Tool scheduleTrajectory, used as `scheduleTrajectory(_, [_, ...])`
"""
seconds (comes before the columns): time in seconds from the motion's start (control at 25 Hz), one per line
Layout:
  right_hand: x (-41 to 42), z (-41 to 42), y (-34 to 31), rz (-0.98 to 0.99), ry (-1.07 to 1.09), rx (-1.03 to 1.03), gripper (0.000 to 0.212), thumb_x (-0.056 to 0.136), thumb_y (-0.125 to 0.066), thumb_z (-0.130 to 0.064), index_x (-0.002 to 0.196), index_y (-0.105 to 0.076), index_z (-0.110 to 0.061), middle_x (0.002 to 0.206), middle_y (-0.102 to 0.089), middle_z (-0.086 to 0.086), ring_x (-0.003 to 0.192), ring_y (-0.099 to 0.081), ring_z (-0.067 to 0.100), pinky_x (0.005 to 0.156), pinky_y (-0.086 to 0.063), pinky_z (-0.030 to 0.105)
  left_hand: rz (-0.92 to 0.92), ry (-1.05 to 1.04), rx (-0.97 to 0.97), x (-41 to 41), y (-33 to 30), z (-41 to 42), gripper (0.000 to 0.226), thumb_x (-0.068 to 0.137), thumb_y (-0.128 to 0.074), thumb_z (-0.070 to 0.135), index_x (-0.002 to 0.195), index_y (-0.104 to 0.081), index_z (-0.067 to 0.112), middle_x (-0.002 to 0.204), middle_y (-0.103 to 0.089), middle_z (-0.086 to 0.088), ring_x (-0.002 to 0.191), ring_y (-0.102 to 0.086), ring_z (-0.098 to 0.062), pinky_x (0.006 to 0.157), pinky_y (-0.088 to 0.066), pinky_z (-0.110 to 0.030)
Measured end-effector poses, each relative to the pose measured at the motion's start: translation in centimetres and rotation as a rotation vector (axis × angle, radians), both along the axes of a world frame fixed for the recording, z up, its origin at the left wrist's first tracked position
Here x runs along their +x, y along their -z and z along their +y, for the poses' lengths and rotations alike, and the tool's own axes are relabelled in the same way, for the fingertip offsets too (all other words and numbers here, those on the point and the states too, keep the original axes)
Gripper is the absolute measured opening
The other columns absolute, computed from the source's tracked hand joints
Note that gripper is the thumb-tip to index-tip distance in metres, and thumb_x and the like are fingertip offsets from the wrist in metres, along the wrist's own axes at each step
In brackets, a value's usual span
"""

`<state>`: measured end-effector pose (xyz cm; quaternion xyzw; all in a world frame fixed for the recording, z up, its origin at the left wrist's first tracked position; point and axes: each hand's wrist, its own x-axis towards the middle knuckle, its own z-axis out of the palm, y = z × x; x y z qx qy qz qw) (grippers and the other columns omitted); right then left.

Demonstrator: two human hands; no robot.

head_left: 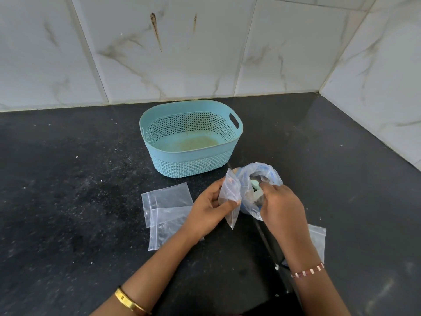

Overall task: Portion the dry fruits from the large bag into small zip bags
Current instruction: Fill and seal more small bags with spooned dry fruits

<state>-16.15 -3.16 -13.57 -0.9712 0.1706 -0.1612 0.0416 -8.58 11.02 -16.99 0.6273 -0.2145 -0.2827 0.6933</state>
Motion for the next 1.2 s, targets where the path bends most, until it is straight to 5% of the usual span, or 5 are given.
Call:
scheduleTrajectory(0.2, [-0.2,0.6,-1.0,0.085,0.075,0.213,0.023,0.085,-0.052,-0.003,0.104,-0.066,-0.003,0.066,-0.059,0.01,0.055,-0.048,0.018,0.049,-0.031,0.022,0.124,0.02,-0.078,-0.1,-0.5,-0.3,0.035,0.087,-0.059,0.004,0.119,-0.057,0.017,0.106,-0.07,0.001,0.095,-0.067,-0.01,0.083,-0.053,-0.022])
scheduleTrajectory(0.52, [-0.2,0.2,-0.6,-0.167,0.315,0.867,0.026,0.089,-0.043,0.004,0.093,-0.068,-0.005,0.062,-0.058,0.013,0.039,-0.044,0.009,0.047,-0.041,0.022,0.326,0.031,-0.253,-0.6,-0.8,-1.5,0.031,0.089,-0.054,0.002,0.118,-0.057,0.012,0.109,-0.067,-0.011,0.095,-0.066,-0.017,0.082,-0.055,-0.029])
scheduleTrajectory(0.84, [-0.3,-1.4,-0.6,-0.291,0.544,1.352,0.021,0.092,-0.043,0.001,0.086,-0.062,-0.006,0.046,-0.054,0.01,0.033,-0.037,0.012,0.034,-0.03,0.02,0.042,0.042,-0.118,-0.3,-0.6,-1.5,0.047,0.084,-0.061,-0.003,0.128,-0.05,0.007,0.107,-0.065,0.002,0.096,-0.064,-0.003,0.079,-0.051,-0.018])
scheduleTrajectory(1.2, [-1.7,-2.7,-1.0,-0.404,0.527,1.558,0.02,0.09,-0.042,0.002,0.087,-0.062,0.001,0.036,-0.051,0.005,0.03,-0.038,0.009,0.039,-0.031,0.02,-0.085,-0.015,-0.053,-0.4,-0.7,-0.8,0.053,0.081,-0.065,-0.001,0.115,-0.051,0.038,0.117,-0.063,0.01,0.104,-0.063,-0.003,0.088,-0.051,-0.02])
